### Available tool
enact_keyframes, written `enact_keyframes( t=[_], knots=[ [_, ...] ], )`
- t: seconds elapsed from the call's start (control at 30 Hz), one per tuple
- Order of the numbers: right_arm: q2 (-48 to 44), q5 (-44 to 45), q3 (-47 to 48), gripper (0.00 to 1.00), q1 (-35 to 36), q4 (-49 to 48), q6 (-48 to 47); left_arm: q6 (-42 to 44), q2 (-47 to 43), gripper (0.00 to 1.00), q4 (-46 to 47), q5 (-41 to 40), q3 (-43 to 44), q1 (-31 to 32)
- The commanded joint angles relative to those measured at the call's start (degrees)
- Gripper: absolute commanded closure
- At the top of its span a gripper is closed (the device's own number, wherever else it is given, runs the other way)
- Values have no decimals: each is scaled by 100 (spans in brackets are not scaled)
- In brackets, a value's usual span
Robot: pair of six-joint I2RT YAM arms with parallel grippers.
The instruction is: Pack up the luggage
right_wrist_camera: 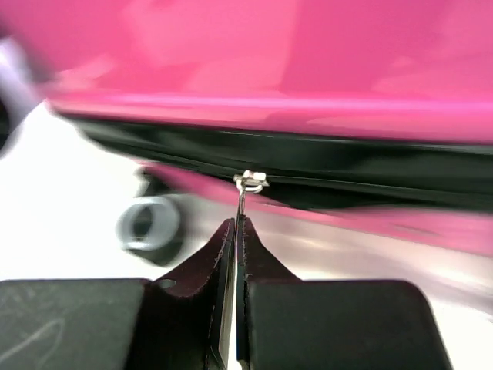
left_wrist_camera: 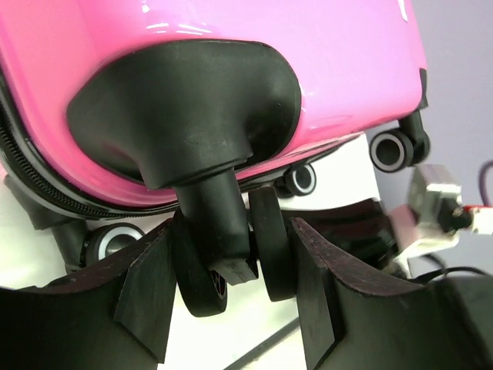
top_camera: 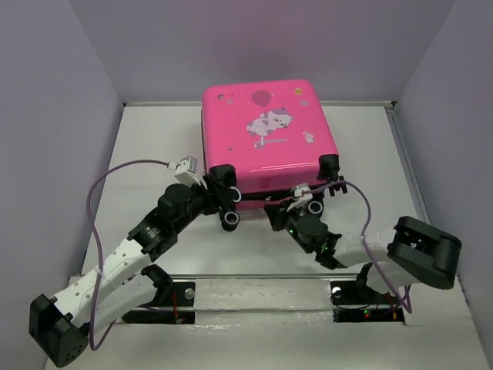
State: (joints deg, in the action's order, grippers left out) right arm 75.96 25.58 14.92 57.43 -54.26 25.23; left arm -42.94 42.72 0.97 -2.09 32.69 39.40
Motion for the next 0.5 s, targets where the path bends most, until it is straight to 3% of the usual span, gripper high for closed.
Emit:
enact_keyframes(
  t=[0.0,0.17,0.33,0.47],
  knots=[
    [1181,-351,1248,93,1085,-586,-54,137,201,94,2267,1052,466,156],
    [2596,-1107,3030,93,2079,-349,-194,119,298,94,2285,1236,852,165],
    [2897,-1670,3298,93,2185,-699,131,-109,193,94,2276,1395,950,165],
    [2872,-1267,3079,93,2185,-1191,236,-338,140,94,2398,1299,845,174]
  ],
)
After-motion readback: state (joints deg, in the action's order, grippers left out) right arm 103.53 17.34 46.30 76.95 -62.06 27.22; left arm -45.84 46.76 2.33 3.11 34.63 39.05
